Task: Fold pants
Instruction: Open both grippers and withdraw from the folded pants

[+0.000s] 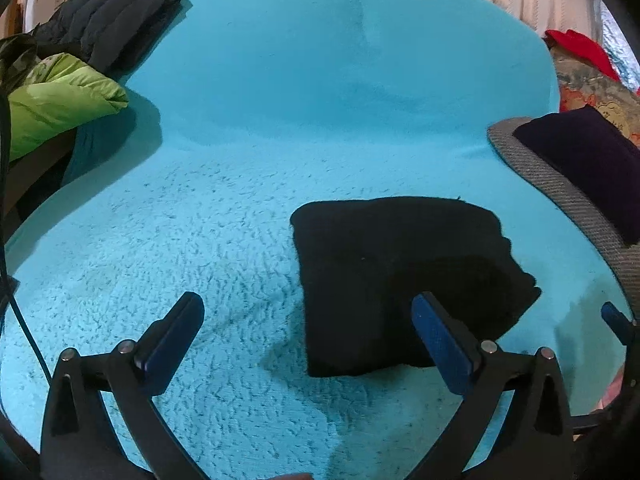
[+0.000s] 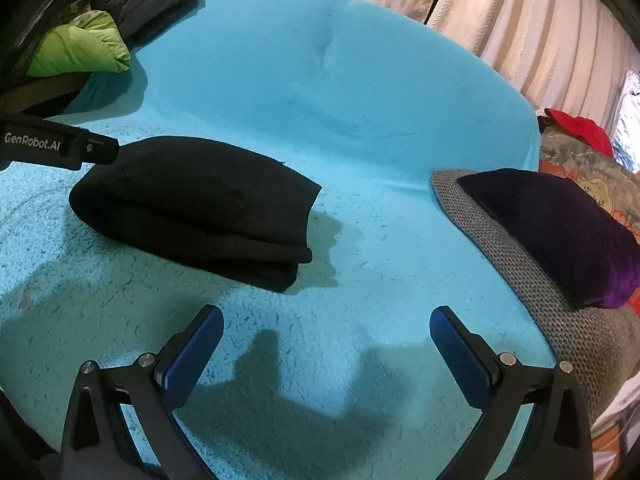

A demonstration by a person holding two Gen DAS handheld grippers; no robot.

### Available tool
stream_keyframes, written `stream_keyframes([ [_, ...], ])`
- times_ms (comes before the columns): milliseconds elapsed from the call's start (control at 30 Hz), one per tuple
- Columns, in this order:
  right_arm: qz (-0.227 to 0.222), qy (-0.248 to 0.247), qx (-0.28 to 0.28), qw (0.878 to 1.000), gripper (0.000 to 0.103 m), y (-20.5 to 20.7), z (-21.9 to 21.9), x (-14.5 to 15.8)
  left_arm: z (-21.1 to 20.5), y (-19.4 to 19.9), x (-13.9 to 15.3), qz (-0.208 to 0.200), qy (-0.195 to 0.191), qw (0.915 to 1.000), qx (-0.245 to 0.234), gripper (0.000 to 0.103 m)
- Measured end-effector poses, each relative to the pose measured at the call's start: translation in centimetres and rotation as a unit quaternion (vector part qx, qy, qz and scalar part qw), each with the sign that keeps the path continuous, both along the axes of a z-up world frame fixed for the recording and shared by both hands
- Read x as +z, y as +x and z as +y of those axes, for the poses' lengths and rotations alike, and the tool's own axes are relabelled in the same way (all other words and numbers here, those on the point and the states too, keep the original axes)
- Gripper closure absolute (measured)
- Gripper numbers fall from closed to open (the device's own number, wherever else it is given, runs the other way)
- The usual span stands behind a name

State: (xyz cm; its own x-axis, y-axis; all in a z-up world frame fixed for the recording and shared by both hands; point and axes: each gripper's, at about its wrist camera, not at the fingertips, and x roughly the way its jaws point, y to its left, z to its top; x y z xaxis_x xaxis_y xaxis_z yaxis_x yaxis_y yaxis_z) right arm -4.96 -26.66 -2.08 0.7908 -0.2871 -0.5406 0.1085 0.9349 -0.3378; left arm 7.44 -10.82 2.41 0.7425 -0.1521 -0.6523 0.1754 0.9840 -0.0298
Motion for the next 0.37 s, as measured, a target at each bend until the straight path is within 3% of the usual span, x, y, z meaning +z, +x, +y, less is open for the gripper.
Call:
stream_keyframes([
  [233,0.001,-0.002,0.001,1.0,0.0,0.06,0.0,0.07,-0.13,-0.66,-0.03,0.005,-0.029,0.9994,-0.019,0.0],
  [367,0.001,-0.004,0.0,1.0,0.0,0.07,0.05,0.05,-0.1,-0.75,0.16,0.007,-0.02,0.9997,-0.014,0.0],
])
